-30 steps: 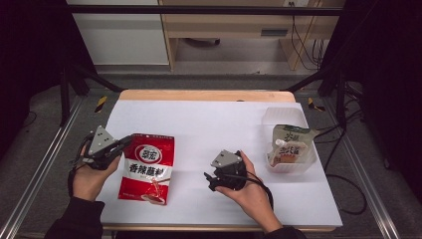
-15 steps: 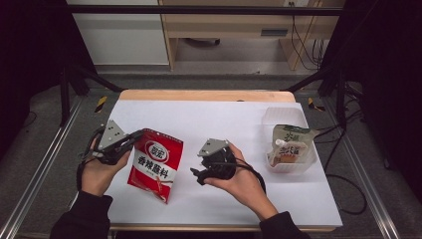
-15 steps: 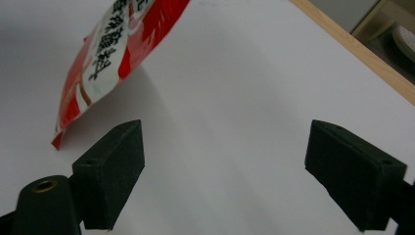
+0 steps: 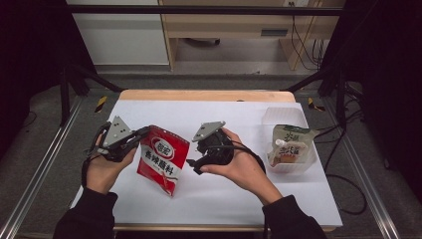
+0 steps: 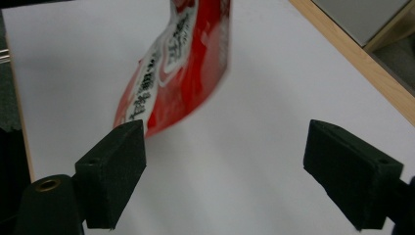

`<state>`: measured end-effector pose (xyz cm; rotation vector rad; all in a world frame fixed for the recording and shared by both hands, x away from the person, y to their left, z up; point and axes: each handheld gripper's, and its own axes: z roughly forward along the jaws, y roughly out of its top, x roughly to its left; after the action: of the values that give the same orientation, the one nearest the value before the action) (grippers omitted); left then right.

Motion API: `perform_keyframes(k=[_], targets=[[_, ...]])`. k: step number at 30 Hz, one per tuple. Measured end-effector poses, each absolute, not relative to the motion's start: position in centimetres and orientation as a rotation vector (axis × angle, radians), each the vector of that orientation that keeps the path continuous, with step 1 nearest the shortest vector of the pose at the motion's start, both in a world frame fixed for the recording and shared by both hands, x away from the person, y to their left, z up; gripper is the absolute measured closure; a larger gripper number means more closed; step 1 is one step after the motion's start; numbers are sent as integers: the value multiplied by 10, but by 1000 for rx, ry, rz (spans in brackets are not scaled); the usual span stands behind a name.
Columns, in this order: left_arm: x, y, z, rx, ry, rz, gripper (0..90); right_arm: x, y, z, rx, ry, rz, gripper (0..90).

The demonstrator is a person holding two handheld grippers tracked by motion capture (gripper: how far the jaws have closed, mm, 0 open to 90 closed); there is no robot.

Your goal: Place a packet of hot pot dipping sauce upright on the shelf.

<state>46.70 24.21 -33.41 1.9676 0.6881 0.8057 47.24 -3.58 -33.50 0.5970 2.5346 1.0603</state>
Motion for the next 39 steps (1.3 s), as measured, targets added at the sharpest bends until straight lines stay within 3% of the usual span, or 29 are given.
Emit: perform_keyframes(k=[15,25,33,39], targets=[[465,232,-332,1981,663,797,900,480,-21,-316,542,2607,1017,227],[464,233,-332,1983,662,792,900,486,-13,-319,543,2657,1004,325],[463,231,-331,1984,653,789,900,496,1,-328,513,2714,938,524],[462,233,-331,1990,652,780,900,500,5,-332,518,2730,895,732]])
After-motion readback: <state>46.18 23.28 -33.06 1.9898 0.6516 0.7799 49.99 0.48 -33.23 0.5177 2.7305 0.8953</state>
